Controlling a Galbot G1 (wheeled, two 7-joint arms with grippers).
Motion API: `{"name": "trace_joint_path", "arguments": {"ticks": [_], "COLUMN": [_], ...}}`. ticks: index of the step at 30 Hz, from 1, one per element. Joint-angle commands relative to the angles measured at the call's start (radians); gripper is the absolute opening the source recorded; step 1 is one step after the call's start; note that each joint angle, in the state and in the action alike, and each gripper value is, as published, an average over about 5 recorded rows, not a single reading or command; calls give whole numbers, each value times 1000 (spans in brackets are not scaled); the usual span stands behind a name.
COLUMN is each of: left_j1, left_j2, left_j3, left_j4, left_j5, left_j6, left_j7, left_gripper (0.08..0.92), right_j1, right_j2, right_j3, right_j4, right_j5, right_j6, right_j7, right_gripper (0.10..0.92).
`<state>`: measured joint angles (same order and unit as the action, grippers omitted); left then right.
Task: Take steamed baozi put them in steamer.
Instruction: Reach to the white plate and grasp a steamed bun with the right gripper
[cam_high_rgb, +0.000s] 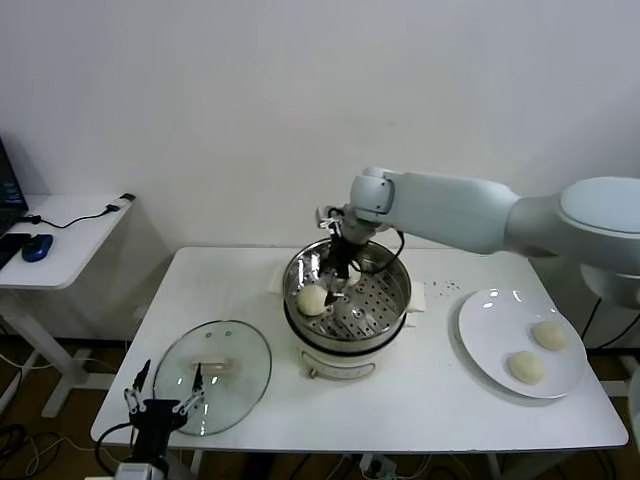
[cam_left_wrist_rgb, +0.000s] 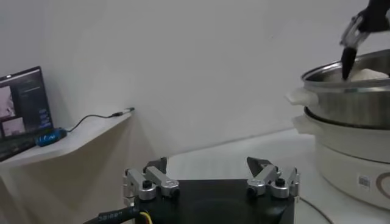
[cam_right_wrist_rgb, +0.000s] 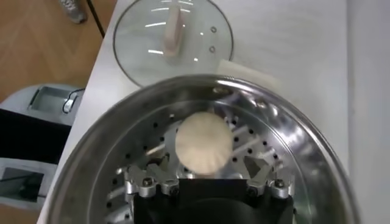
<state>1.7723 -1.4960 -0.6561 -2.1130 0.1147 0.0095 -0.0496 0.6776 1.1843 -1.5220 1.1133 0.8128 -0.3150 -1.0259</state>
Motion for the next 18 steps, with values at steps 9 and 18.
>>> {"name": "trace_joint_path", "arguments": {"ticks": [9,18], "left_j1": [-5,-25], "left_j2": [-1,-9], "left_j3": [-6,12], "left_j4": [-5,-5], "left_j5": [14,43], "left_j6": [11,27], "left_j7": [-1,-6], "left_gripper": [823,823], "right_j1": [79,-217], "right_j2": [-542,-762], "right_j3": [37,223], "right_j4": [172,148], "right_j5": [-295,-610], "right_j6": [112,205], "right_j7": [-128,-153], "right_gripper": [823,823]}}
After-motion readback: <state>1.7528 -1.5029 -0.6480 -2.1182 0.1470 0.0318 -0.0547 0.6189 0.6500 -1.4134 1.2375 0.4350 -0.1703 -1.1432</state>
